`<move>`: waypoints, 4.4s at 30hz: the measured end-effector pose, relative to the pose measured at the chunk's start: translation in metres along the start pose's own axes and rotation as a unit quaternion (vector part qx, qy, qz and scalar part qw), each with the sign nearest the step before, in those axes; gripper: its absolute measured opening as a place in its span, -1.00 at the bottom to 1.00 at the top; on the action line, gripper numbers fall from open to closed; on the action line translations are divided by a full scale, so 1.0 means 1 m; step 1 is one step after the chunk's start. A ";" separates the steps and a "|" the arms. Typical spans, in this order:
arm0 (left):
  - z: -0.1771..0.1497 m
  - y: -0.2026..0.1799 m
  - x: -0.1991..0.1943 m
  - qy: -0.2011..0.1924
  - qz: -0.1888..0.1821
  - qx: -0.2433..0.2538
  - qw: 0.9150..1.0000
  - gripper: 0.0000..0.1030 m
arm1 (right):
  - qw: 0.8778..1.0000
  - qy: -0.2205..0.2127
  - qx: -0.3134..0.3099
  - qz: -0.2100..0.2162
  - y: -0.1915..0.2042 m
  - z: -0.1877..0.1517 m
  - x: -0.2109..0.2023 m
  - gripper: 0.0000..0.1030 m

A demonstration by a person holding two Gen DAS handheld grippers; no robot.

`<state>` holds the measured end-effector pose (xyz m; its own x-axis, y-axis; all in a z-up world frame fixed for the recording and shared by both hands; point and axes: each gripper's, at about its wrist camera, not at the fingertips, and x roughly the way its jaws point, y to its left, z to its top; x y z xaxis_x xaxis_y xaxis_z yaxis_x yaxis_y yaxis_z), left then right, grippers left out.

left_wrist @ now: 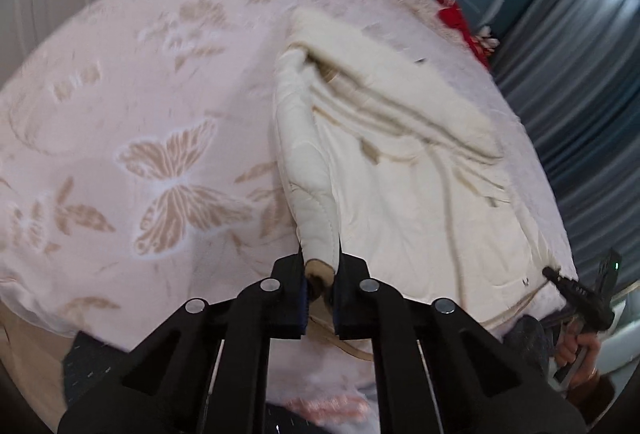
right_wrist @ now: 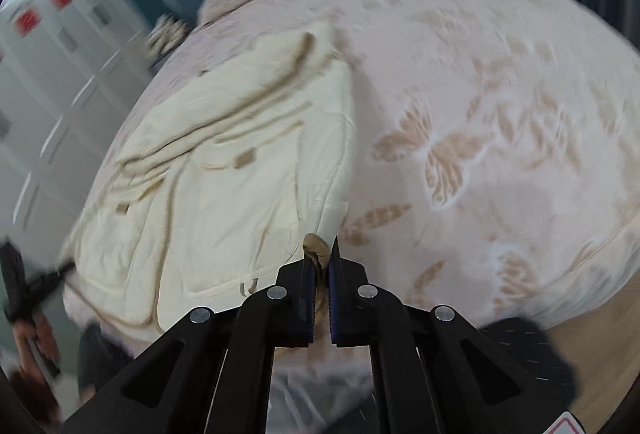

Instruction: Fold large clothes

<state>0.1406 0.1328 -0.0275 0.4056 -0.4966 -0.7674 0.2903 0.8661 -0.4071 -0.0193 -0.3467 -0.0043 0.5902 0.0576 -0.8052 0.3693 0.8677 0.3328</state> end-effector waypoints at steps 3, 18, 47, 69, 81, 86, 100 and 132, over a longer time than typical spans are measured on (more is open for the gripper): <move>-0.013 -0.016 -0.044 0.004 -0.012 0.040 0.999 -0.87 | 0.998 0.016 -0.059 -0.002 0.009 -0.009 -0.043 -0.91; -0.016 -0.050 -0.200 -0.087 -0.003 0.059 0.994 -0.86 | 0.994 -0.060 -0.046 0.076 0.024 0.025 -0.160 -0.91; 0.113 -0.001 0.089 -0.062 0.182 0.044 0.980 -0.82 | 0.993 -0.069 0.090 -0.029 0.010 0.133 0.122 -0.91; 0.132 -0.003 -0.029 -0.226 0.167 0.008 0.960 0.41 | 0.983 -0.179 0.022 -0.016 0.048 0.137 0.027 -0.21; 0.091 -0.144 0.096 -0.111 0.121 0.162 0.973 0.02 | 0.981 -0.093 -0.173 0.008 0.198 0.087 0.119 -0.42; 0.073 -0.131 0.139 -0.066 0.132 0.151 0.978 0.02 | 0.984 -0.051 -0.171 -0.007 0.187 0.082 0.159 -0.43; 0.108 -0.071 0.177 -0.037 0.138 0.091 0.986 -0.20 | 0.991 -0.038 -0.099 -0.081 0.106 0.123 0.194 -0.79; 0.124 -0.023 0.152 -0.057 0.143 0.061 0.986 -0.04 | 0.994 -0.057 -0.067 -0.061 0.131 0.125 0.142 -0.83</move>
<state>0.3032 0.0304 -0.0733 0.5788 -0.2417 -0.7788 0.2493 0.9618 -0.1132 0.2025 -0.2869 -0.0135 0.6274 -0.1019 -0.7720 0.3482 0.9235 0.1611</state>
